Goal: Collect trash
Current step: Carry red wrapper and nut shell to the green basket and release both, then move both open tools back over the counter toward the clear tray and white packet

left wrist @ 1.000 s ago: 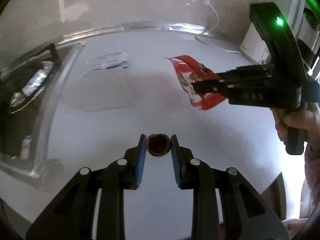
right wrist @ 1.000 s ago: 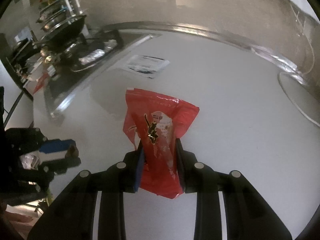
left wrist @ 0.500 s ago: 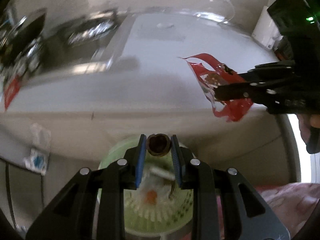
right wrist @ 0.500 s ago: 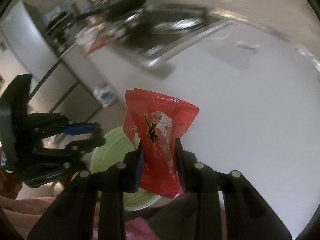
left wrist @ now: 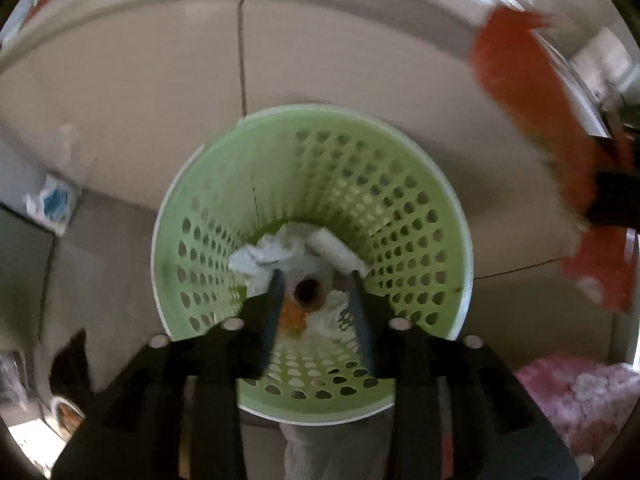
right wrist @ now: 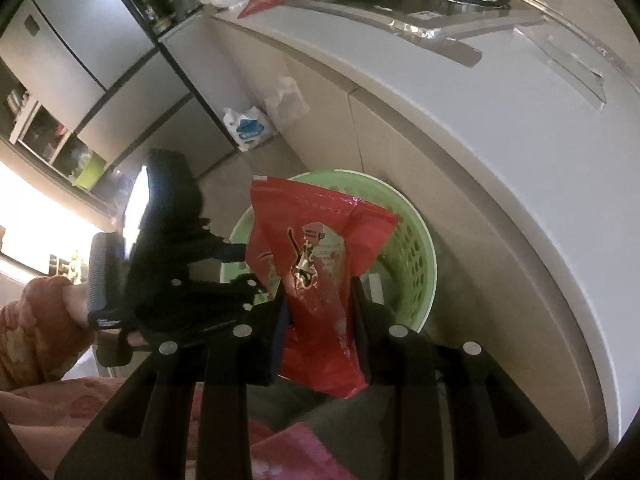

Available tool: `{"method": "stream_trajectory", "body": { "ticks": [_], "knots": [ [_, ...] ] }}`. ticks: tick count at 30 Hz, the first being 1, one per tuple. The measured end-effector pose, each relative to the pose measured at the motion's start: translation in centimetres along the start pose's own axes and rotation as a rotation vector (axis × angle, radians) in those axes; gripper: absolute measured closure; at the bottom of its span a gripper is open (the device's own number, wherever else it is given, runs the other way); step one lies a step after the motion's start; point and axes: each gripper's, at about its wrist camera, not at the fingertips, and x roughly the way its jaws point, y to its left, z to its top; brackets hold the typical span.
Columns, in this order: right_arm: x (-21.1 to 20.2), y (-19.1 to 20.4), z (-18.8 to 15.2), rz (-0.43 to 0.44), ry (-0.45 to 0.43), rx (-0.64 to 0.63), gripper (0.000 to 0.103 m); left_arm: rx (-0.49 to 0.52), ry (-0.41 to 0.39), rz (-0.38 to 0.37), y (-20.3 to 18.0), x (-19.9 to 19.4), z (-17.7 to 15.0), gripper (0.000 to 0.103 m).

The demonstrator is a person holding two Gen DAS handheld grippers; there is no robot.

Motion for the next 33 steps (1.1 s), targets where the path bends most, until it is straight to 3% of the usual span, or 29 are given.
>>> {"method": "stream_trajectory", "body": {
  "ticks": [2,3,7,10,14,18,21,22,25,29,33],
  "knots": [
    [0.3,0.2,0.1,-0.009,0.006,-0.006,0.074,-0.028,0.001,0.013,0.6,0.5,-0.4,0.047],
    [0.3,0.2,0.2,-0.013,0.007,-0.008,0.074,-0.036,0.001,0.016,0.9,0.7,-0.4,0.045],
    [0.6,0.4,0.5,-0.024,0.011,-0.013,0.074,-0.066,-0.019,0.015,1.6,-0.3,-1.1,0.043],
    [1.3,0.3,0.3,-0.028,0.018,-0.016,0.074,-0.064,-0.062,0.066,1.7,-2.3,-1.3,0.04],
    [3.9,0.3,0.1,-0.026,0.045,-0.035,0.074,-0.109,-0.144,0.091,2.8,-6.4,-1.7,0.029],
    [7.4,0.3,-0.4,-0.008,0.09,-0.056,0.072,-0.16,-0.192,0.132,3.6,-9.5,-2.1,0.027],
    [10.3,0.8,-0.7,-0.014,0.126,-0.092,0.059,-0.184,-0.213,0.156,4.0,-10.7,-2.1,0.027],
    [10.8,1.0,-0.8,-0.018,0.134,-0.103,0.041,-0.188,-0.217,0.159,4.0,-11.0,-2.1,0.026],
    [12.5,1.5,-1.1,-0.045,0.149,-0.149,0.01,-0.197,-0.223,0.164,4.1,-11.5,-1.9,0.026],
    [12.7,1.7,-0.9,-0.049,0.161,-0.141,0.005,-0.205,-0.221,0.17,4.3,-11.5,-1.7,0.025],
    [10.1,1.6,-0.2,-0.051,0.128,-0.122,0.002,-0.198,-0.231,0.168,3.9,-11.9,-1.3,0.025]
  ]
}}
